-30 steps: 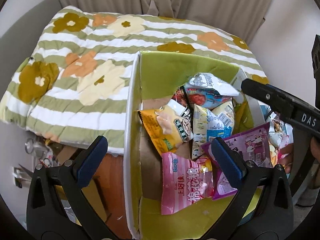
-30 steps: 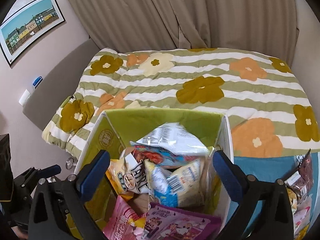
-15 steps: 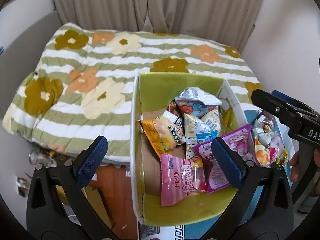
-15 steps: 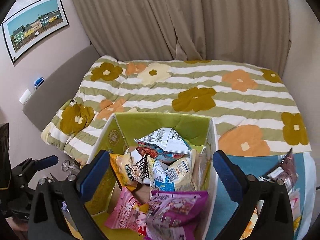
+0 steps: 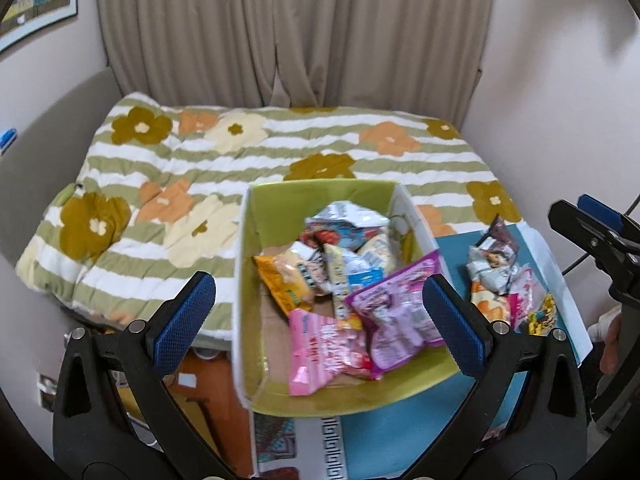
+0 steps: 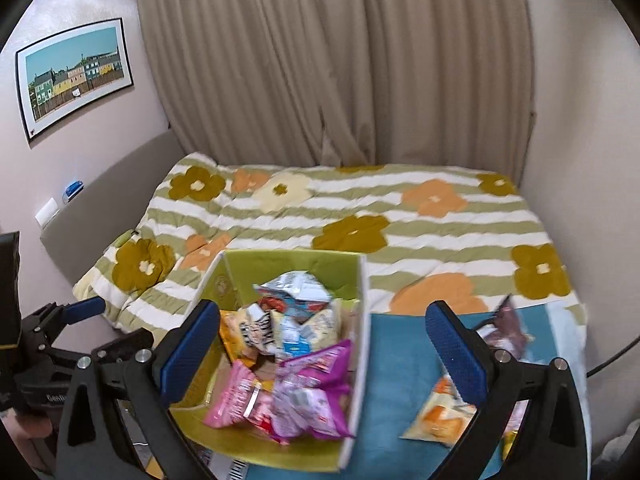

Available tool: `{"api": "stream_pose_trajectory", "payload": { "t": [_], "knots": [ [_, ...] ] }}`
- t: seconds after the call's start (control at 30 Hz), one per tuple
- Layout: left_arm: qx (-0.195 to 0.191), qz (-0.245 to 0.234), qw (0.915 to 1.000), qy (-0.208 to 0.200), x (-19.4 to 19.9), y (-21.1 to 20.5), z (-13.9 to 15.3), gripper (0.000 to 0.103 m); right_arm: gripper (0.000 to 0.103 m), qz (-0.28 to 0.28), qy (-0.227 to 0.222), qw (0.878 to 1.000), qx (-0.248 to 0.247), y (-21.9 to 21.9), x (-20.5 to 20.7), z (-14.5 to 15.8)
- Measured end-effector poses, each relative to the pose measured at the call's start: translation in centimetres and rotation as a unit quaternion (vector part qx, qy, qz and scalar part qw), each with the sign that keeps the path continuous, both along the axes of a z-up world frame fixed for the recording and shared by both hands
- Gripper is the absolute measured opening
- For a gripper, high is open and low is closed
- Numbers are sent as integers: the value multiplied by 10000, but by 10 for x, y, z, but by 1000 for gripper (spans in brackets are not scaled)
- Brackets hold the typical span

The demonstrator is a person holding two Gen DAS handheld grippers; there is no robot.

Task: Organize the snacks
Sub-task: 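Move both tools back over the remaining snacks on the cloth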

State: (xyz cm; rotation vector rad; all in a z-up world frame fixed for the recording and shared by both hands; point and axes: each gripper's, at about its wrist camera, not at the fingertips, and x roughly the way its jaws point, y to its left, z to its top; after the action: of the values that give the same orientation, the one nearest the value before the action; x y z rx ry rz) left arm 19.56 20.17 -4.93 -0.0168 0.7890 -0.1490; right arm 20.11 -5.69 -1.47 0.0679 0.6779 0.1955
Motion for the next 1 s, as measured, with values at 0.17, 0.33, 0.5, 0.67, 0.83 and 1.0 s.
{"api": "stream_pose_trajectory", "payload": {
  "t": [0.17, 0.33, 0.5, 0.67, 0.83, 1.0],
  "knots": [
    [-167, -21, 9998, -143, -26, -40, 1, 103, 102, -220, -212, 9995, -32, -45, -36, 5],
    [-297, -185, 9993, -133, -50, -95, -7, 103, 102, -444, -306, 9983, -232, -94, -74, 1],
    [-229, -490, 9985, -49, -68, -157, -13, 103, 102, -633, -240, 9974, -227, -146, -106, -7],
    [-257, -637, 9976, 112, -80, -206, -29, 103, 102, -794, -101, 9968, -93, -194, -126, -19],
    [-194, -795, 9959, 387, -77, -250, -62, 103, 102, -838, 186, 9963, -80, -231, -134, -43],
    [-83, -895, 9931, 759, -54, -277, -105, 103, 102, -961, 543, 9939, -14, -253, -130, -78]
  ]
}}
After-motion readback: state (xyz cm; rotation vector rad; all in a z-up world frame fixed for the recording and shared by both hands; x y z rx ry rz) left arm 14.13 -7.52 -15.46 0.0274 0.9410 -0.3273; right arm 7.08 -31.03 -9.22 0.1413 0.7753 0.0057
